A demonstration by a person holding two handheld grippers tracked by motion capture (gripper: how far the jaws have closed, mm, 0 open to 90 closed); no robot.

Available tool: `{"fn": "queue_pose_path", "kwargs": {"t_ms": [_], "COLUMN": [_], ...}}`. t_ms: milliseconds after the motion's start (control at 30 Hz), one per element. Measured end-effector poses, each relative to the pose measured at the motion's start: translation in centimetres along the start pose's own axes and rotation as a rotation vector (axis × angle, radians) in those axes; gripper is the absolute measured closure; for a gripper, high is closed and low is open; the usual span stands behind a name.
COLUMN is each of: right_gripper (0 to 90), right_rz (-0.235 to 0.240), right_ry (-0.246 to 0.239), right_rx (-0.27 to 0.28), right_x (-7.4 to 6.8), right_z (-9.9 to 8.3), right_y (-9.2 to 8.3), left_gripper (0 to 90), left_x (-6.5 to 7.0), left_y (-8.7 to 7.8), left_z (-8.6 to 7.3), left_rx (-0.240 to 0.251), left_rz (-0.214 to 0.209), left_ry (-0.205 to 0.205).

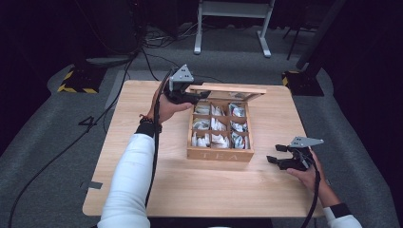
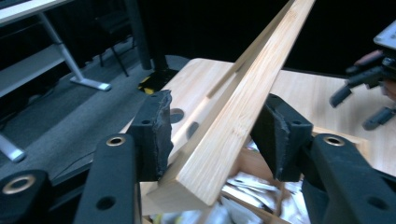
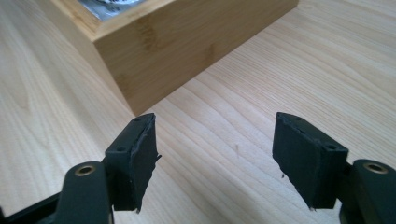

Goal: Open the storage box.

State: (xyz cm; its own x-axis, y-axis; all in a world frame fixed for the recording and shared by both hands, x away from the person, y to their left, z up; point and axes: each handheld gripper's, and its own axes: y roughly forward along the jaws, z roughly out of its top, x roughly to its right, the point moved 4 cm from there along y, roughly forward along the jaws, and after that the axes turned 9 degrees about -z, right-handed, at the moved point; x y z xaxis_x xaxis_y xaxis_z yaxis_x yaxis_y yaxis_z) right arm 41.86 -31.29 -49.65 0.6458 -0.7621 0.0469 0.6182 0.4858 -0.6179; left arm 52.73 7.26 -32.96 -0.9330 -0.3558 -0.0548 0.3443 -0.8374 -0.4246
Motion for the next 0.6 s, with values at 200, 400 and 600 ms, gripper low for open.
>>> {"fn": "queue_pose_path", "kwargs": {"t_ms": [200, 400, 600], "right_gripper": [31.4, 31.6, 32.4], "right_rz": [0.004, 0.022, 0.024], "right_ry": [0.007, 0.008, -0.009], "right_rx": [-0.002, -0.011, -0.042], "right_x": [0.1, -0.2, -0.5], "right_z": [-0.2, 0.0, -0.4], "right_y": [0.4, 1.1, 1.5], "left_gripper": [48.4, 48.0, 52.7], "left_x": [-1.5, -2.7, -3.8], "left_y": [0.5, 0.7, 1.6], "left_z": [0.8, 1.5, 1.1], "left_rx": [0.027, 0.034, -0.011], "left_rz": [-0.002, -0.007, 0.026], "left_ry": [-0.029, -0.058, -0.082]}}
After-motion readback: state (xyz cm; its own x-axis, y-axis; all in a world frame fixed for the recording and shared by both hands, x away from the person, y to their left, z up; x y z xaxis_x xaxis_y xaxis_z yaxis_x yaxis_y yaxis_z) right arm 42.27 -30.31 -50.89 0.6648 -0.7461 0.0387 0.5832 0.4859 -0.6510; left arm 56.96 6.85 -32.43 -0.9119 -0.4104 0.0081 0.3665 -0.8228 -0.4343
